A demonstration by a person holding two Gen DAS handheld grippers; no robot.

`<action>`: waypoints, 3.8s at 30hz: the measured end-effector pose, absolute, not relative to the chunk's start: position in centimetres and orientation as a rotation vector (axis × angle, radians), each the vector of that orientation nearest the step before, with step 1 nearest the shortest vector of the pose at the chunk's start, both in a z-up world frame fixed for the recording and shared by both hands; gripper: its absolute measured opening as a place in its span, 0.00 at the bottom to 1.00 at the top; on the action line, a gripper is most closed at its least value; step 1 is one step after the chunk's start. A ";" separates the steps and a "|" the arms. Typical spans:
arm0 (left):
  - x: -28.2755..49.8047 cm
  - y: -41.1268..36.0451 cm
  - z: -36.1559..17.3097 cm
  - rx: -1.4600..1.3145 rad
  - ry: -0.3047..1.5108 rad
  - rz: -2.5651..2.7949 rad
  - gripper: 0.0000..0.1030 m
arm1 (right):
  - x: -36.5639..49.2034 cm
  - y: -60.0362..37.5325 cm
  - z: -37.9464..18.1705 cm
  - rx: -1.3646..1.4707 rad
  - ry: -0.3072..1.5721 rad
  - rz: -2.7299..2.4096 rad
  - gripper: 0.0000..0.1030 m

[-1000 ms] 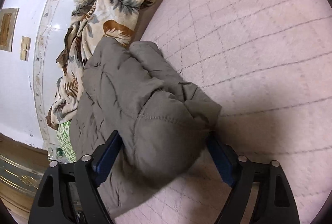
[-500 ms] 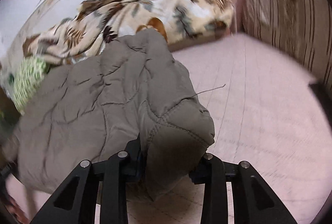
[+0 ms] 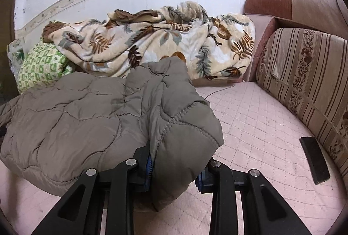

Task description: Fold large clothes

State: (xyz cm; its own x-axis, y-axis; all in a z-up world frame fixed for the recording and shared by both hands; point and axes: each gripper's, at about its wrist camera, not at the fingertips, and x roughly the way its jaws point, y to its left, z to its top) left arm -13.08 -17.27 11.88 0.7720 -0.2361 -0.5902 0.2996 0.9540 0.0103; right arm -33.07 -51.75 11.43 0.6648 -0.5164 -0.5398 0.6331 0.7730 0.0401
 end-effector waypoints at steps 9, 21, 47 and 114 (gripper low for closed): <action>-18.9 -13.0 11.4 0.100 0.671 -0.323 0.41 | -38.9 -48.2 12.5 0.283 0.532 -0.605 0.30; -21.2 -9.1 6.3 -0.012 0.855 -0.331 0.55 | -43.7 -47.8 6.3 0.514 0.650 -0.587 0.36; -23.1 3.5 7.9 -0.600 0.854 -0.267 0.88 | -55.2 -46.4 8.8 0.609 0.421 -0.601 0.66; -28.6 -19.6 7.7 0.156 0.525 -0.524 0.96 | -41.3 -41.1 7.5 0.320 0.467 -0.572 0.67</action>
State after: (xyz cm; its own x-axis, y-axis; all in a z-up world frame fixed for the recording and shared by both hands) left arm -28.64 -19.59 7.71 0.7377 -0.4361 -0.5154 0.5144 0.8575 0.0107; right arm -41.26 -41.06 7.47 0.7420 -0.4413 -0.5046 0.5827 0.7968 0.1600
